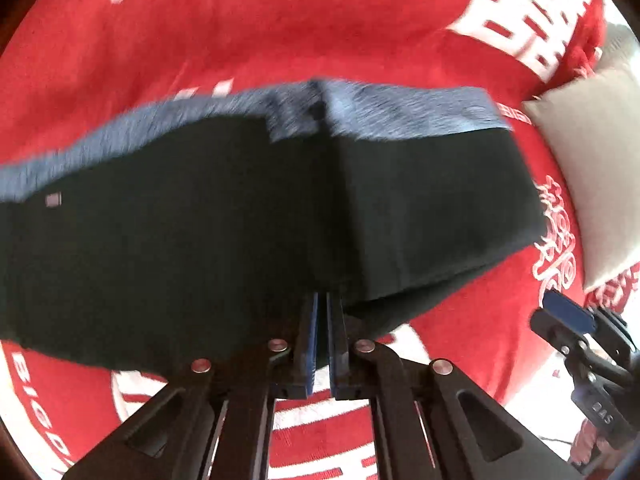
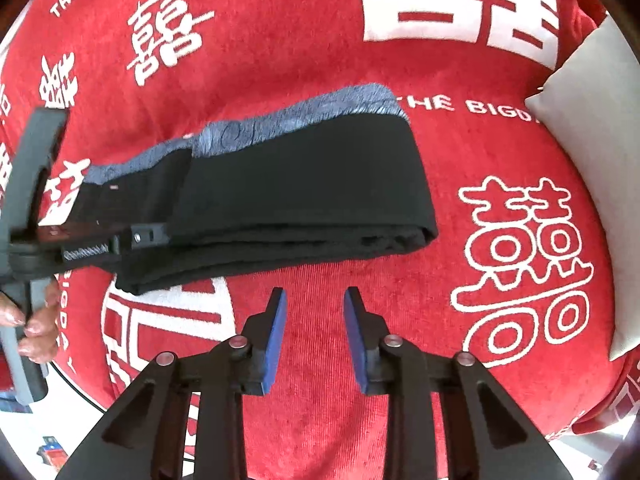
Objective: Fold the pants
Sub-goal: 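Open the right tool and press the folded layer flat with both tools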
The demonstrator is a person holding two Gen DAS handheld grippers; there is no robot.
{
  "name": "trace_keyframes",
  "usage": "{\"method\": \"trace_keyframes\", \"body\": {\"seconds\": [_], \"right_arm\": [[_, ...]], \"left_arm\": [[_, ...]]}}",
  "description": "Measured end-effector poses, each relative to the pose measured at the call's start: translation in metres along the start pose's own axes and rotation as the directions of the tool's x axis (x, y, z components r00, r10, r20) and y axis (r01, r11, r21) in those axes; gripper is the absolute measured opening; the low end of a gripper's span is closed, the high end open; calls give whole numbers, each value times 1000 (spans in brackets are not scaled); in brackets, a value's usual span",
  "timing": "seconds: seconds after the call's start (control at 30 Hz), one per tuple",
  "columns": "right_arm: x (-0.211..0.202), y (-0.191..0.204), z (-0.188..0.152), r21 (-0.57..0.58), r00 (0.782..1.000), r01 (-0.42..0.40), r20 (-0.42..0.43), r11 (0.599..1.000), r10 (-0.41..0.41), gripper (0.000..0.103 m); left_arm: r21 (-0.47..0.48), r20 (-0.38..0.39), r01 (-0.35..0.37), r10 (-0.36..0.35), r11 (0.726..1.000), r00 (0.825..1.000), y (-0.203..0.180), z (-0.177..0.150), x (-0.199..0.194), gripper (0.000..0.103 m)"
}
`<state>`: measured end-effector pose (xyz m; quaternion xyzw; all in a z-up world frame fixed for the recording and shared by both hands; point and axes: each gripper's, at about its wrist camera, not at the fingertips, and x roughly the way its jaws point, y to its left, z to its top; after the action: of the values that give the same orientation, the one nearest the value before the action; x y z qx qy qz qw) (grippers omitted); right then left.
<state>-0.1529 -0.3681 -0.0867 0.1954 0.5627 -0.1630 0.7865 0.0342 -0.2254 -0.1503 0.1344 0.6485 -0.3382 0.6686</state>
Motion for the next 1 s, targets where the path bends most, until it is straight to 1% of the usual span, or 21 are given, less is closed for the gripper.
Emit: {"method": "trace_keyframes", "body": {"seconds": [0.03, 0.07, 0.13, 0.17, 0.2, 0.23, 0.27, 0.3, 0.47, 0.57, 0.63, 0.7, 0.73, 0.83, 0.87, 0.93, 1.0], "right_arm": [[1, 0, 0, 1, 1000, -4, -3, 1000, 4, 32], [2, 0, 1, 4, 1000, -9, -3, 1000, 9, 32], [0, -3, 3, 17, 1000, -16, 4, 1000, 16, 33], [-2, -5, 5, 24, 1000, -22, 8, 999, 21, 33], [-3, -7, 7, 31, 1000, -25, 13, 999, 24, 33], [-5, -9, 10, 38, 1000, -24, 21, 999, 23, 33], [-8, -13, 16, 46, 999, -20, 32, 999, 19, 33], [-10, -17, 21, 54, 999, -19, 42, 998, 16, 33], [-10, -47, 66, 131, 996, -14, 94, 991, 2, 33], [-1, -62, 97, 162, 993, -27, 116, 986, 8, 33], [7, -69, 115, 176, 993, -40, 120, 984, 19, 33], [20, -76, 130, 195, 994, -35, 106, 980, 14, 33], [26, -79, 133, 205, 996, -40, 91, 978, 22, 33], [50, -80, 136, 225, 994, -106, 13, 969, 106, 33], [56, -73, 133, 201, 991, -127, -9, 971, 132, 32], [61, -53, 127, 122, 988, -147, -31, 982, 152, 32], [64, -44, 122, 87, 981, -184, -44, 979, 189, 32]], "left_arm": [[-23, 18, 12, -12, 1000, 1000, 3, -1, -1, 6], [-33, 31, 10, -9, 999, 999, 3, -2, -3, 6], [-41, 52, -9, 11, 999, 999, 1, -3, -9, 6], [-41, 56, -23, 26, 999, 998, 0, -3, -11, 8], [-40, 57, -38, 40, 998, 998, 1, -4, -13, 27], [-43, 65, -52, 55, 998, 996, 0, -4, -17, 60], [-53, 87, -86, 90, 995, 992, 0, -3, -23, 70], [-60, 127, -97, 104, 993, 986, -1, -3, -31, 74], [-57, 167, -96, 104, 994, 980, -11, 17, -47, 74], [-39, 205, -79, 85, 996, 975, -25, 36, -55, 74], [-35, 229, -75, 81, 997, 970, -35, 47, -58, 74], [-27, 240, -71, 75, 997, 968, -43, 55, -58, 74], [-23, 237, -69, 73, 997, 969, -48, 58, -54, 74], [-15, 213, -72, 73, 997, 974, -58, 62, -42, 74], [-13, 211, -72, 73, 997, 975, -60, 61, -40, 74], [-20, 206, -66, 68, 998, 976, -64, 63, -35, 74], [-28, 199, -57, 62, 998, 978, -68, 65, -31, 74]]}}
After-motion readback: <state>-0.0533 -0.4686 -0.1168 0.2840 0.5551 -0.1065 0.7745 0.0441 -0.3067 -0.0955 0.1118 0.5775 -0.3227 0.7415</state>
